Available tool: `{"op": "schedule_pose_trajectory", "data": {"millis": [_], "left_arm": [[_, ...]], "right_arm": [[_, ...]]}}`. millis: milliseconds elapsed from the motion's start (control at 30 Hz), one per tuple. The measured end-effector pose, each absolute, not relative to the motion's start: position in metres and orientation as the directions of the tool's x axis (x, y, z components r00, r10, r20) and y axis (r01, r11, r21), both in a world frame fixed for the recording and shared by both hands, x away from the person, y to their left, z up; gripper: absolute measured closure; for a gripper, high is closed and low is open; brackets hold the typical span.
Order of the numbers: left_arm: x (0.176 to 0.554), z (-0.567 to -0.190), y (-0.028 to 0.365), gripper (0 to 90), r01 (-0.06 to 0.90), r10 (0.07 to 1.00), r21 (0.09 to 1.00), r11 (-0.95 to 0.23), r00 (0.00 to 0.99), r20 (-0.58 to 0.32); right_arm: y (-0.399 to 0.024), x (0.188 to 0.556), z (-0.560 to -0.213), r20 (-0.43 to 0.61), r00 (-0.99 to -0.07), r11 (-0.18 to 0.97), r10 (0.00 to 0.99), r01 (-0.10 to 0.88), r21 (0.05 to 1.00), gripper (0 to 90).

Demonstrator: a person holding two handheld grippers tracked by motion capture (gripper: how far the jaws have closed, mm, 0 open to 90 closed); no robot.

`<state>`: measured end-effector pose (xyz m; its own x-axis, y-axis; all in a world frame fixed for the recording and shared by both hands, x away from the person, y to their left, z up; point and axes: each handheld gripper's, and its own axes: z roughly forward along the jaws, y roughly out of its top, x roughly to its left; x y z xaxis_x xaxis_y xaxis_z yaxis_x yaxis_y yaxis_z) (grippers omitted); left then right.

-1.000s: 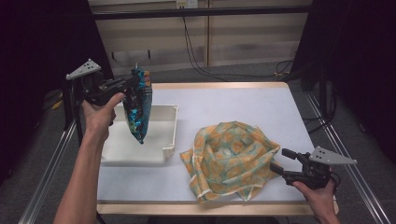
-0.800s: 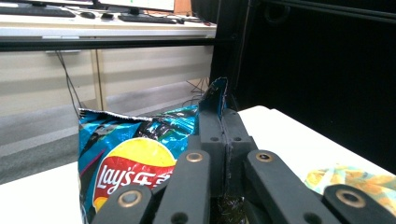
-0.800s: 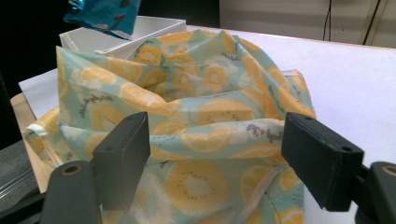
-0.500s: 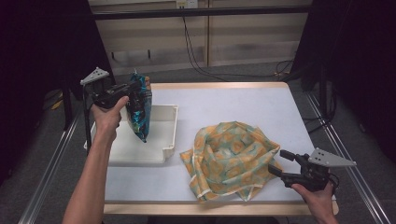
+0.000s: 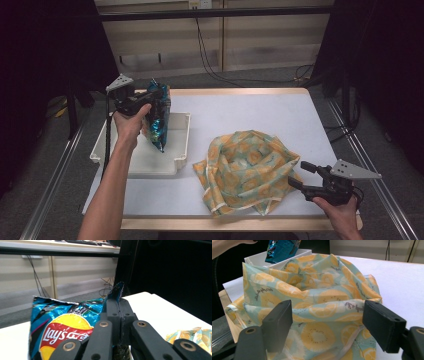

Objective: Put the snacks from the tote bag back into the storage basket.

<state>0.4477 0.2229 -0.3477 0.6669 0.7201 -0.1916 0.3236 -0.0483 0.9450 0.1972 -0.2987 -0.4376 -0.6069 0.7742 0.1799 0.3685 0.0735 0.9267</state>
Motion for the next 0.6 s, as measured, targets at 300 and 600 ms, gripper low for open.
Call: {"op": "schedule_pose_trajectory", "data": {"millis": [300,600], "left_arm": [[0.456,-0.362,0.196,88.2,0.343,0.69,0.936,-0.074,0.696,-0.2],[0.461,-0.371,0.181,84.9,0.359,0.682,0.927,-0.107,0.705,-0.194]], "right_arm": [[-0.3,0.197,-0.439,0.172,-0.611,0.085,0.772,0.368,0.926,24.4],[-0.3,0.197,-0.44,0.182,-0.611,0.079,0.771,0.374,0.924,24.3]]}}
